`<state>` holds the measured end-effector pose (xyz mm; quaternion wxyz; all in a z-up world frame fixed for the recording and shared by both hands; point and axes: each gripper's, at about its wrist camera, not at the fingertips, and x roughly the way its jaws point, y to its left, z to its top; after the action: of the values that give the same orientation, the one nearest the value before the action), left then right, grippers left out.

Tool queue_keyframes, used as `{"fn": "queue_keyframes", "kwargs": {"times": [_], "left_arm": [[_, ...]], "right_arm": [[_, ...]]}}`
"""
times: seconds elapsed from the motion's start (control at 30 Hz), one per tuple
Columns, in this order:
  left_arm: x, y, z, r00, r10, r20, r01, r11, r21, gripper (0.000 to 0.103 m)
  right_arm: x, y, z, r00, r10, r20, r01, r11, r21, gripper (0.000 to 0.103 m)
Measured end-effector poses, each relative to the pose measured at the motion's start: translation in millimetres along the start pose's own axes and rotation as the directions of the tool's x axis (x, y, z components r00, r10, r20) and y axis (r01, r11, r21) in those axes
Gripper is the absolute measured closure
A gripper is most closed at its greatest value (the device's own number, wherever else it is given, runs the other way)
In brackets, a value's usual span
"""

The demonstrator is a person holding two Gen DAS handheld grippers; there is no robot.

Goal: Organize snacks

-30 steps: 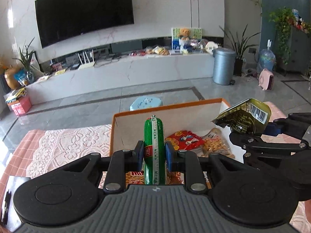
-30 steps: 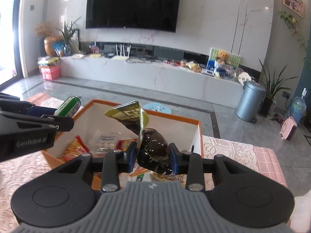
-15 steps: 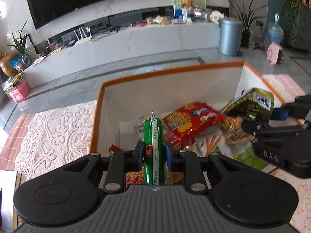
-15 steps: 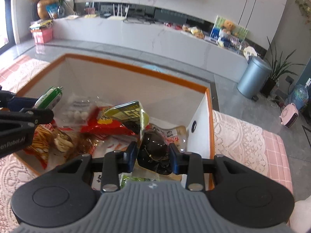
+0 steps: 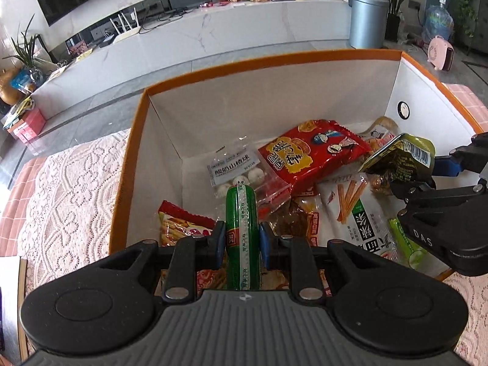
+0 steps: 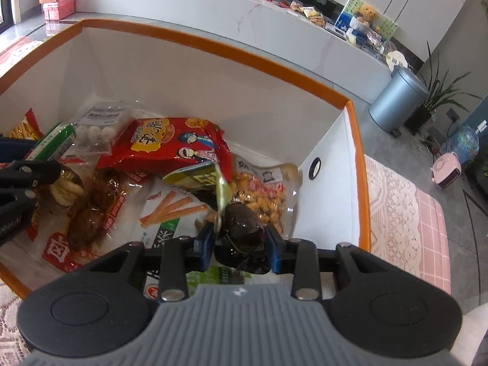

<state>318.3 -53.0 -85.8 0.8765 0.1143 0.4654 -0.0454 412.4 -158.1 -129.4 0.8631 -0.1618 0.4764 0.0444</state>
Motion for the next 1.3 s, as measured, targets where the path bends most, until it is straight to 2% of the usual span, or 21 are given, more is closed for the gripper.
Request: {"fn": "queue_keyframes", "kwargs": {"times": [0.2,0.37,0.5,0.57,0.63,0.73,1.03,1.13,1.3], "left_arm": [[1,-2,1,1.000,0.011,-0.024,-0.011,1.000,0.013,0.078],[2,-1,0,0.999,0.012,-0.037,-0.012,1.000,0.007,0.075],[-3,-1,-2,0.999,0.031,-0.033,-0.031,0.999,0.012,0.070],[-8,1,-2,0.999,0.037,-0.019,-0.037,0.999,0.006,0.063],[-16,2,-1,0.999,0.041,0.007,-0.041,0.999,0.009,0.045],[-31,2,0,0.997,0.051,0.051,-0.052,0.999,0.012,0.037],[-77,7,2,0.986,0.088,0.145,-0.089,0.996,-0.002,0.032],[-95,9,0,0.980,0.094,0.176,-0.092,0.996,-0.018,0.027],[-126,8,-4,0.966,0.109,0.235,-0.110,0.994,-0.011,0.024]], "right_arm": [[-1,-1,0,1.000,-0.004,-0.024,0.004,1.000,0.000,0.070],[-9,-1,3,1.000,-0.008,-0.010,0.008,1.000,-0.006,0.071],[-20,1,3,1.000,-0.018,0.015,0.018,1.000,-0.025,0.071],[-27,1,3,0.999,-0.023,0.025,0.024,0.999,-0.031,0.069],[-33,0,4,0.999,-0.025,0.034,0.026,0.999,-0.030,0.064],[-45,-3,4,0.998,-0.034,0.054,0.036,0.999,-0.021,0.053],[-98,-19,3,0.989,-0.031,0.143,0.024,0.998,0.051,0.029],[-120,-24,1,0.984,-0.028,0.174,0.017,0.998,0.066,0.027],[-158,-30,-5,0.970,-0.029,0.241,0.008,0.996,0.089,0.019]]}}
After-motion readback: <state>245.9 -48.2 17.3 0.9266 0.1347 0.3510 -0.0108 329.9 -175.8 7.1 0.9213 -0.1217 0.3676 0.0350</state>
